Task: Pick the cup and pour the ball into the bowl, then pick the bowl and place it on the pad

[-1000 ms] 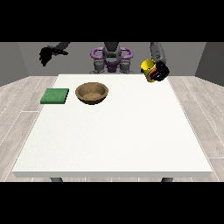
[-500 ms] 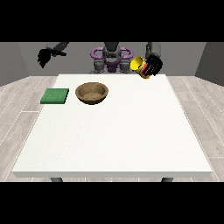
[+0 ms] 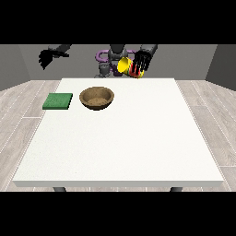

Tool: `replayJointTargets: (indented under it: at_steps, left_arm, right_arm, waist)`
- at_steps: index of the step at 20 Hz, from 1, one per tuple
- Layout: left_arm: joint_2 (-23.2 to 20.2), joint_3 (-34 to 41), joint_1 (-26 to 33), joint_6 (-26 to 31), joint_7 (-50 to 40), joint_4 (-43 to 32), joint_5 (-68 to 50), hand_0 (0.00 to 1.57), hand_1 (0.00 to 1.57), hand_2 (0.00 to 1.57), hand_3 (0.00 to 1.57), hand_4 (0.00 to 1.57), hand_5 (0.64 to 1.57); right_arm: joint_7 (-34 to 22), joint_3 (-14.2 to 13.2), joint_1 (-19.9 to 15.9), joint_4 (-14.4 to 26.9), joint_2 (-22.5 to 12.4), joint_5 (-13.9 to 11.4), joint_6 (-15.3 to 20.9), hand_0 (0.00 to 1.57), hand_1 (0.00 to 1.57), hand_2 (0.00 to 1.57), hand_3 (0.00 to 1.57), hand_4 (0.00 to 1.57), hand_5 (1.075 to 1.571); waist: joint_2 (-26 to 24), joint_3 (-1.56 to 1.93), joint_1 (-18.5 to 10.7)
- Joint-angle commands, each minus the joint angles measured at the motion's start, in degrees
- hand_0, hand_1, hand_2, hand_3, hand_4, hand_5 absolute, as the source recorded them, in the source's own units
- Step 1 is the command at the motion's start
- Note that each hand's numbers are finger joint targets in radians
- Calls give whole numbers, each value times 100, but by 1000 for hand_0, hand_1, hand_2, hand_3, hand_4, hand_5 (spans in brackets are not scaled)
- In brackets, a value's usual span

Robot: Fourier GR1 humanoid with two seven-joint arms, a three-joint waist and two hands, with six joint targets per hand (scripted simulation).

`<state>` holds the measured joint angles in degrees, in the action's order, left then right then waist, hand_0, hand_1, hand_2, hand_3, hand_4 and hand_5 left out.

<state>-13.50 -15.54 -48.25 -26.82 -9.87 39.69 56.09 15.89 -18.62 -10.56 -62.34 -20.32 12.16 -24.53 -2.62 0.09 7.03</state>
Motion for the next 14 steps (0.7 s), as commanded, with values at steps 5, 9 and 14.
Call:
replayJointTargets:
  at_steps: [5, 9, 14]
  left_arm:
    - [463, -1425, -499, 616, -853, -260, 1883, 1490, 1490, 1571, 1571, 1505, 1316]
    - [908, -1912, -848, 1200, -1203, -453, 2523, 1494, 1494, 1571, 1571, 1571, 1019]
    - [750, -2673, -1252, 2090, -1145, -799, 3468, 1520, 1520, 1571, 1571, 1504, 1232]
  right_arm:
    - [51, -185, -136, 358, -280, 147, -275, 0, 0, 0, 0, 0, 1571]
    - [-11, -116, -439, 348, -186, 135, -170, 0, 0, 0, 0, 0, 1571]
    - [181, 50, -250, 397, 92, 22, -163, 0, 0, 0, 0, 0, 1571]
  waist:
    - [-70, 7, 78]
    - [157, 0, 191]
    - [-30, 4, 265]
